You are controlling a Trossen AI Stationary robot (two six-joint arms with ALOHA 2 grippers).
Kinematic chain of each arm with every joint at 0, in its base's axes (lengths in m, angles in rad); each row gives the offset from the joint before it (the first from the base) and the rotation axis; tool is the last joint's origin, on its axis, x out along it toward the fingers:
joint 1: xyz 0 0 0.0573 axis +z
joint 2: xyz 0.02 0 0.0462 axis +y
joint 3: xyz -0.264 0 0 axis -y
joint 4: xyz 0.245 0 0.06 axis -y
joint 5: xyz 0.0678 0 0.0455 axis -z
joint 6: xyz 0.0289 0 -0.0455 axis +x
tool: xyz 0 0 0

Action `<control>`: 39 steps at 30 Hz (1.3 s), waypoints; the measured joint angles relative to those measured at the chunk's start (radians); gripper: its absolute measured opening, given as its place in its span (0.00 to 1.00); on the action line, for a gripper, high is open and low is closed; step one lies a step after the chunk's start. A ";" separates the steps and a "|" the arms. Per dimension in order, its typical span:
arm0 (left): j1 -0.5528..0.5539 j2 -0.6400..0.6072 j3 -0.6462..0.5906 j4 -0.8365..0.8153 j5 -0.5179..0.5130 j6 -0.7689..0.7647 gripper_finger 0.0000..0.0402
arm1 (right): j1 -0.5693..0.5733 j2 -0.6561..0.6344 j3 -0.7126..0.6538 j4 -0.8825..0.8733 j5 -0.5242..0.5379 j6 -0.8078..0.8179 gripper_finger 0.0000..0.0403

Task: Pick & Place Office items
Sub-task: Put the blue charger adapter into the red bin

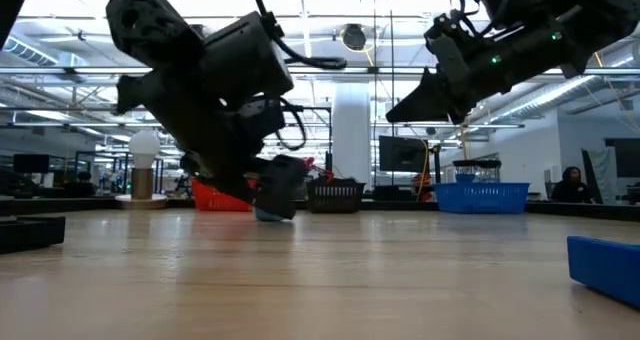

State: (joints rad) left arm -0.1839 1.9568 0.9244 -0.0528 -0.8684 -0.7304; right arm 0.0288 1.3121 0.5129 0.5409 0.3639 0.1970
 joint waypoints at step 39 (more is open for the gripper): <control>0.296 -0.491 -0.004 -0.602 -0.036 0.158 0.43 | 0.010 0.000 0.000 0.007 -0.003 0.000 0.00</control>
State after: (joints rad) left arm 0.1123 1.4660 0.9205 -0.6544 -0.9041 -0.5724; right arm 0.0384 1.3121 0.5133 0.5476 0.3611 0.1967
